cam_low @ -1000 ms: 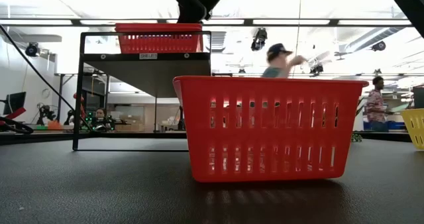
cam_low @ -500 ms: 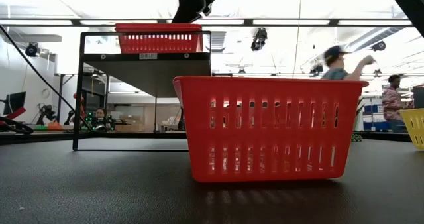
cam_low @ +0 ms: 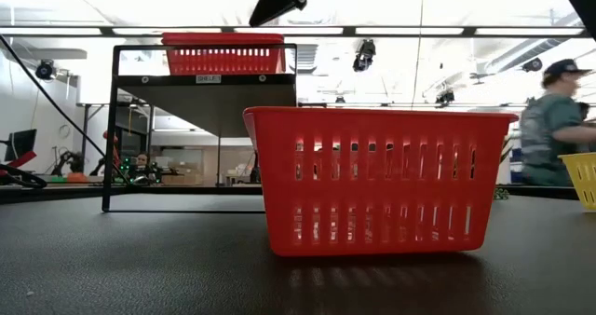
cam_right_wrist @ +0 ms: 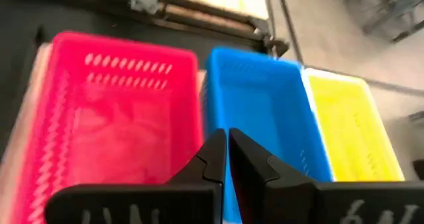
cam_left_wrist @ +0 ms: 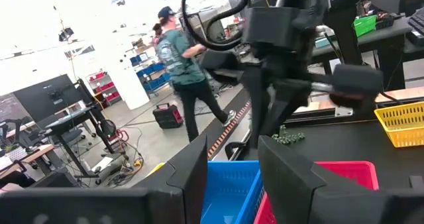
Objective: Stack baskets on shelf by color
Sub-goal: Stack the red bin on top of the red bins on the shelf
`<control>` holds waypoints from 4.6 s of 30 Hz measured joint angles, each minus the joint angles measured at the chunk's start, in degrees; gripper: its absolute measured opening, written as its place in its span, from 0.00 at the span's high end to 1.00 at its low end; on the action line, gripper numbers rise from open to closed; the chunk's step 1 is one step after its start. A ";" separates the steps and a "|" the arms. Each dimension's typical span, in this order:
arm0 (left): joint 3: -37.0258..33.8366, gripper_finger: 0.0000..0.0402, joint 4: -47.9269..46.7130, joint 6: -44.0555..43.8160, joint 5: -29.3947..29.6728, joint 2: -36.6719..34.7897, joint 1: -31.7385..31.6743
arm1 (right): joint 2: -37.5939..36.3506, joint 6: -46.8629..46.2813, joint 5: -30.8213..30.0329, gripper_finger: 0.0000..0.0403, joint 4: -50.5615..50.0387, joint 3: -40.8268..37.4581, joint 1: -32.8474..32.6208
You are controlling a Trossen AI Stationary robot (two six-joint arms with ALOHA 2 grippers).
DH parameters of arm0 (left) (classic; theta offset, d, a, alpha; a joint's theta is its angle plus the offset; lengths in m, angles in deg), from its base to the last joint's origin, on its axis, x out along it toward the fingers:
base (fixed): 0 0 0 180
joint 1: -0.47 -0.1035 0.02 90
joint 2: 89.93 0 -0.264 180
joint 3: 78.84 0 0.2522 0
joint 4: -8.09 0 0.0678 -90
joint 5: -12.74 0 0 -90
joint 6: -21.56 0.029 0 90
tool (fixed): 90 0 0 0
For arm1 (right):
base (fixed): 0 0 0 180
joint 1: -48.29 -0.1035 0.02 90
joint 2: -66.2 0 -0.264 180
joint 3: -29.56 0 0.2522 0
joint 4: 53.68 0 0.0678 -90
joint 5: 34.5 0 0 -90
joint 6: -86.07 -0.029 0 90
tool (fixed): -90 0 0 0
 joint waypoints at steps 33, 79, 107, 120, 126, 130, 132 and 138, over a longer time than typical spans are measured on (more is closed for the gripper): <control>0.00 0.71 1.77 0.11 -0.02 0.71 0.00 | -3.14 -4.45 14.29 0.98 -27.14 -2.10 -17.27; -0.15 0.71 17.54 -8.71 -13.98 13.99 5.11 | -3.42 32.23 12.55 0.62 -8.92 -28.76 -28.99; -0.17 0.71 17.53 -7.09 -14.09 13.38 5.18 | -0.78 43.28 12.35 0.96 3.15 -39.41 -25.45; -0.17 0.71 17.55 -7.08 -14.32 13.35 5.18 | -0.80 7.11 18.05 0.98 -10.20 -25.26 -25.71; -0.20 0.71 18.60 -6.14 -14.34 12.95 5.18 | -0.85 -12.55 17.40 0.98 -19.67 -16.75 -26.56; -0.26 0.71 18.51 -6.08 -14.34 12.70 5.19 | -0.85 -20.31 16.25 0.98 -23.42 -12.11 -28.09; -0.44 0.71 18.51 -6.00 -14.35 12.61 5.20 | -0.85 -23.30 16.14 0.98 -25.32 -9.53 -28.61; -0.96 0.71 18.08 -5.73 -14.34 11.31 5.20 | -0.93 -30.58 9.22 0.98 -30.21 -0.66 -30.09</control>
